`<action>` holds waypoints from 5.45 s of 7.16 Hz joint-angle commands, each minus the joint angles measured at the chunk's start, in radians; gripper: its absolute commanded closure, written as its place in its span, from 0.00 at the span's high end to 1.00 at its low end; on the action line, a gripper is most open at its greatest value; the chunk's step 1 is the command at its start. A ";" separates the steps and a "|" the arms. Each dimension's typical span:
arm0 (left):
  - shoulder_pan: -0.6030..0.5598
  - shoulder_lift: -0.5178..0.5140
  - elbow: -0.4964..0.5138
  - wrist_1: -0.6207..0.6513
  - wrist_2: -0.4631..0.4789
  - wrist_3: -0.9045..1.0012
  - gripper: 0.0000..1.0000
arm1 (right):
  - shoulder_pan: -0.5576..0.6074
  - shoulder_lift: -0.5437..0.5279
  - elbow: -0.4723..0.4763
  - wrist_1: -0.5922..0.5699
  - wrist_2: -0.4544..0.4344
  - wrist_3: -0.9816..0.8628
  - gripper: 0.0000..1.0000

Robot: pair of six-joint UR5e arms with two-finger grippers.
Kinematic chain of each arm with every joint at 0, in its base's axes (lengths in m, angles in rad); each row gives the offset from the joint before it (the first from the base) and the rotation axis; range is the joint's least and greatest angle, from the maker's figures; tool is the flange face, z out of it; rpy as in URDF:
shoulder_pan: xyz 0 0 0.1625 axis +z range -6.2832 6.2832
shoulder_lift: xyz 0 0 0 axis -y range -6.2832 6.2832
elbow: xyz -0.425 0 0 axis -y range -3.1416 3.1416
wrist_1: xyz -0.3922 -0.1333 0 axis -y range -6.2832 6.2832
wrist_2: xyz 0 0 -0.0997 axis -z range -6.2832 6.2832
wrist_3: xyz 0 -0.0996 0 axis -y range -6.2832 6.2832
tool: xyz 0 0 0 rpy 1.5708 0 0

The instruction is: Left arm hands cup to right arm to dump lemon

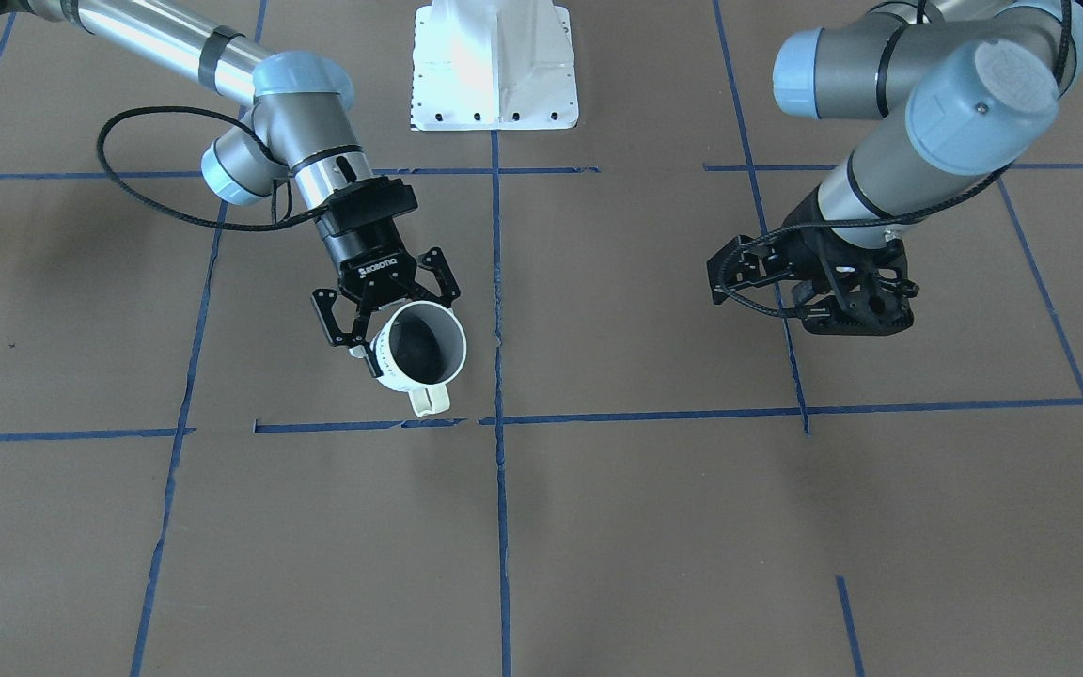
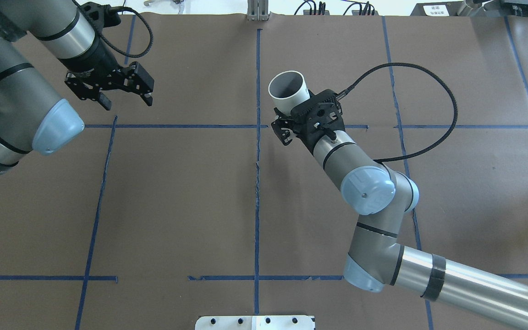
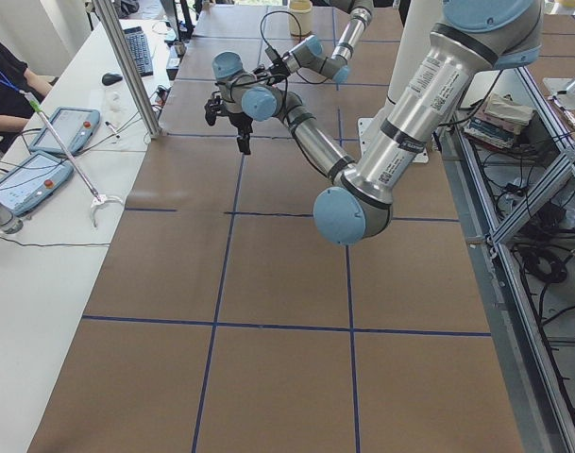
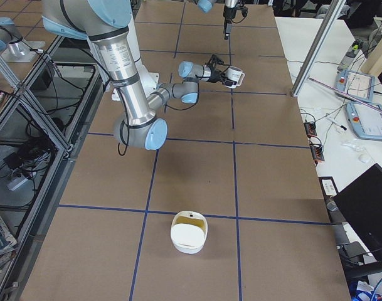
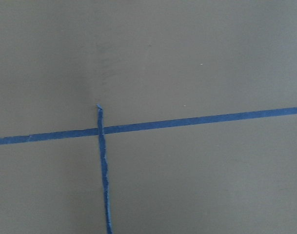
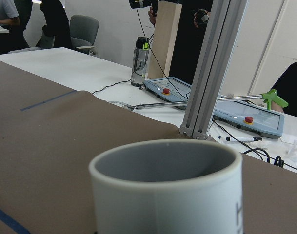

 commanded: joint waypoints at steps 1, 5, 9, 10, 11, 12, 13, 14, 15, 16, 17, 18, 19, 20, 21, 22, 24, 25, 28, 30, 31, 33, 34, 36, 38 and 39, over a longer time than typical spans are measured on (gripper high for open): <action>0.030 -0.092 0.018 -0.001 -0.030 -0.174 0.92 | -0.036 0.087 -0.092 -0.007 -0.061 0.017 0.44; 0.079 -0.189 0.101 -0.013 -0.027 -0.302 0.83 | -0.130 0.129 -0.107 -0.010 -0.177 0.013 0.48; 0.107 -0.212 0.133 -0.014 -0.025 -0.343 0.78 | -0.139 0.140 -0.106 -0.013 -0.187 0.012 0.56; 0.109 -0.218 0.137 -0.014 -0.025 -0.357 0.77 | -0.148 0.143 -0.106 -0.013 -0.197 0.012 0.58; 0.116 -0.220 0.143 -0.033 -0.025 -0.369 0.76 | -0.153 0.152 -0.106 -0.012 -0.206 0.012 0.62; 0.118 -0.220 0.169 -0.069 -0.025 -0.398 0.75 | -0.156 0.156 -0.106 -0.013 -0.206 0.012 0.62; 0.127 -0.220 0.196 -0.112 -0.024 -0.417 0.75 | -0.159 0.160 -0.106 -0.012 -0.207 0.014 0.62; 0.136 -0.218 0.202 -0.125 -0.022 -0.426 0.74 | -0.164 0.161 -0.107 -0.012 -0.223 0.014 0.63; 0.139 -0.218 0.203 -0.125 -0.022 -0.428 0.74 | -0.164 0.160 -0.107 -0.012 -0.224 0.014 0.64; 0.147 -0.218 0.203 -0.125 -0.022 -0.432 0.71 | -0.164 0.160 -0.107 -0.012 -0.224 0.016 0.64; 0.152 -0.218 0.203 -0.125 -0.022 -0.432 0.65 | -0.164 0.160 -0.107 -0.012 -0.223 0.016 0.64; 0.156 -0.217 0.203 -0.125 -0.022 -0.443 0.55 | -0.164 0.160 -0.107 -0.012 -0.224 0.017 0.64; 0.159 -0.215 0.203 -0.135 -0.021 -0.467 0.47 | -0.164 0.160 -0.107 -0.012 -0.223 0.017 0.64; 0.159 -0.214 0.203 -0.136 -0.021 -0.469 0.42 | -0.164 0.160 -0.107 -0.012 -0.224 0.017 0.64; 0.159 -0.209 0.203 -0.136 -0.021 -0.468 0.41 | -0.164 0.158 -0.107 -0.010 -0.223 0.020 0.64; 0.159 -0.209 0.203 -0.136 -0.021 -0.468 0.39 | -0.164 0.160 -0.106 -0.010 -0.223 0.020 0.64; 0.159 -0.210 0.203 -0.137 -0.021 -0.471 0.00 | -0.164 0.157 -0.107 -0.010 -0.224 0.014 0.92; 0.159 -0.214 0.203 -0.137 -0.021 -0.480 0.00 | -0.164 0.152 -0.107 -0.010 -0.223 0.009 0.99; 0.159 -0.214 0.206 -0.137 -0.021 -0.484 0.00 | -0.164 0.147 -0.106 -0.010 -0.221 0.009 0.99; 0.156 -0.215 0.221 -0.137 -0.019 -0.481 0.00 | -0.164 0.146 -0.106 -0.012 -0.221 0.008 0.99; 0.140 -0.220 0.244 -0.145 -0.018 -0.481 0.00 | -0.165 0.143 -0.106 -0.012 -0.221 0.008 0.99; 0.066 -0.258 0.340 -0.209 -0.018 -0.478 0.00 | -0.176 0.146 -0.104 -0.012 -0.224 -0.001 0.99; 0.026 -0.252 0.356 -0.214 -0.018 -0.442 0.00 | -0.176 0.153 -0.101 -0.006 -0.224 0.000 0.99; -0.052 -0.145 0.344 -0.205 -0.016 -0.277 0.00 | -0.165 0.156 -0.098 0.007 -0.224 0.008 0.99; -0.142 0.043 0.197 -0.199 -0.021 -0.111 0.00 | -0.104 0.152 -0.080 -0.004 -0.182 0.011 1.00; -0.175 0.105 0.136 -0.198 -0.013 -0.034 0.00 | -0.042 0.147 -0.075 -0.091 -0.072 0.025 1.00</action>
